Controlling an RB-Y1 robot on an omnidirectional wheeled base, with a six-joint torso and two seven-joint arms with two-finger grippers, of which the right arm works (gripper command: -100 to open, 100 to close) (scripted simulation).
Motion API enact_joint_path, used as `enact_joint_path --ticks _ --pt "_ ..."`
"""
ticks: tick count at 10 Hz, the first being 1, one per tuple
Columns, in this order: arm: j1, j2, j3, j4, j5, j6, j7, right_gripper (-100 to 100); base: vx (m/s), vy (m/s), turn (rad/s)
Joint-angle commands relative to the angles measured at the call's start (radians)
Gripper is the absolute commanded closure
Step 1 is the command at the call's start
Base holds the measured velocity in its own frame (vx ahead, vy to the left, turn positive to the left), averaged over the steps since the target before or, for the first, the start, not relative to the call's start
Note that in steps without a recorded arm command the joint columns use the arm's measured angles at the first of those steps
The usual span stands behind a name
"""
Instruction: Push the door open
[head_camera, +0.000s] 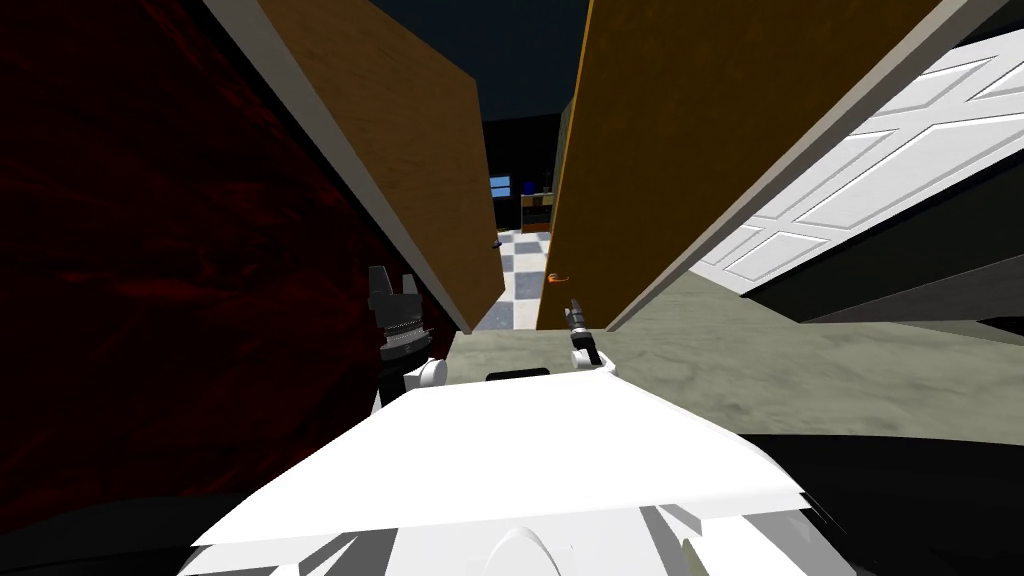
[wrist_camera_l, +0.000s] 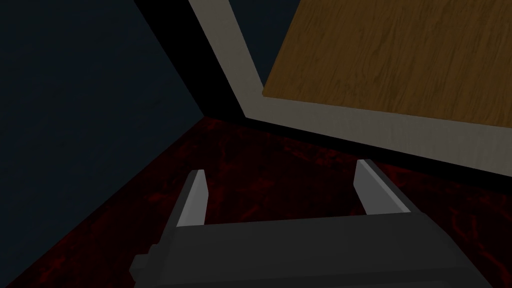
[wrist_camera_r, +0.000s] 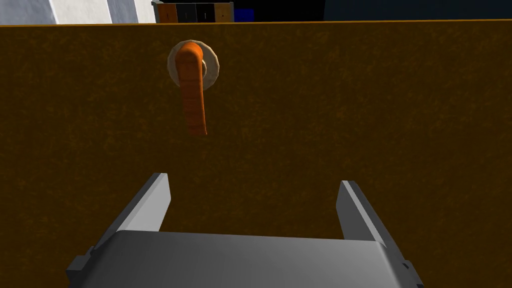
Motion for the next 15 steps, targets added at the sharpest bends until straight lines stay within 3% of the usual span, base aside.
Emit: enact_joint_path --ticks 1,11,15 --pt "-0.010 -0.003 0.002 0.033 -0.004 0.000 0.000 -100 0.084 -0.028 0.041" --pt "-0.092 -0.030 0.011 0.264 -0.025 -0.027 -0.006 -100 0.096 -0.031 0.039" --pt "-0.091 -0.024 0.003 0.260 -0.026 -0.026 0.000 -100 0.130 -0.023 0.020"
